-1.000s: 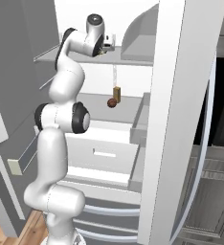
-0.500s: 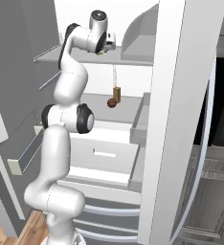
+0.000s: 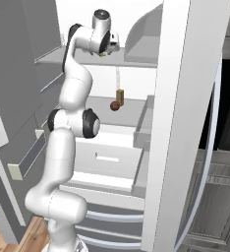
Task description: Pick the egg and butter from the fridge and place them by the bowl for mixing.
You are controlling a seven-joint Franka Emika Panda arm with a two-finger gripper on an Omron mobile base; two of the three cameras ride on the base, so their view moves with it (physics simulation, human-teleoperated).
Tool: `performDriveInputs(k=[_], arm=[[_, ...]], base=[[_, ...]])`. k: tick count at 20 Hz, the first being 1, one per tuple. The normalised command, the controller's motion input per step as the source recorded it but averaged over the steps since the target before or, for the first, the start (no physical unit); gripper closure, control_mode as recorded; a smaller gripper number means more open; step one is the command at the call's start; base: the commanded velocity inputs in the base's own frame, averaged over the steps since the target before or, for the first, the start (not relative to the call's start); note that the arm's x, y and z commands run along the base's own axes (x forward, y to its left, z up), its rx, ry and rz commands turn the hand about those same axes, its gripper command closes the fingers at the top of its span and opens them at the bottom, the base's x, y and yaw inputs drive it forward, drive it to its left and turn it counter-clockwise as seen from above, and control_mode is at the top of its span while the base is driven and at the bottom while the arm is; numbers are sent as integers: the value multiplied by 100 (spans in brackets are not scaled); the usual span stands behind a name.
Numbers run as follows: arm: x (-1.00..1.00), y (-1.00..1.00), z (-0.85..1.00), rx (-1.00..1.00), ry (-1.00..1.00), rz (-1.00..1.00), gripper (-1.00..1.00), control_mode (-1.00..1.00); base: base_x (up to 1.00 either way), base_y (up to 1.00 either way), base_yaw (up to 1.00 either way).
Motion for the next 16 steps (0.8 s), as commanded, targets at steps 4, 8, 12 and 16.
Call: performDriveInputs(k=[4, 8, 12, 16], arm=[[0, 0, -39, -13, 10, 0, -100, -100], [-2, 4, -47, -12, 10, 2, -100, -100], [-5, 4, -56, -3, 7, 2, 100, -100], [0, 0, 0, 0, 1, 0, 100, -100]], base=[[0, 0, 0], [0, 0, 0], [0, 0, 0], [0, 0, 0]])
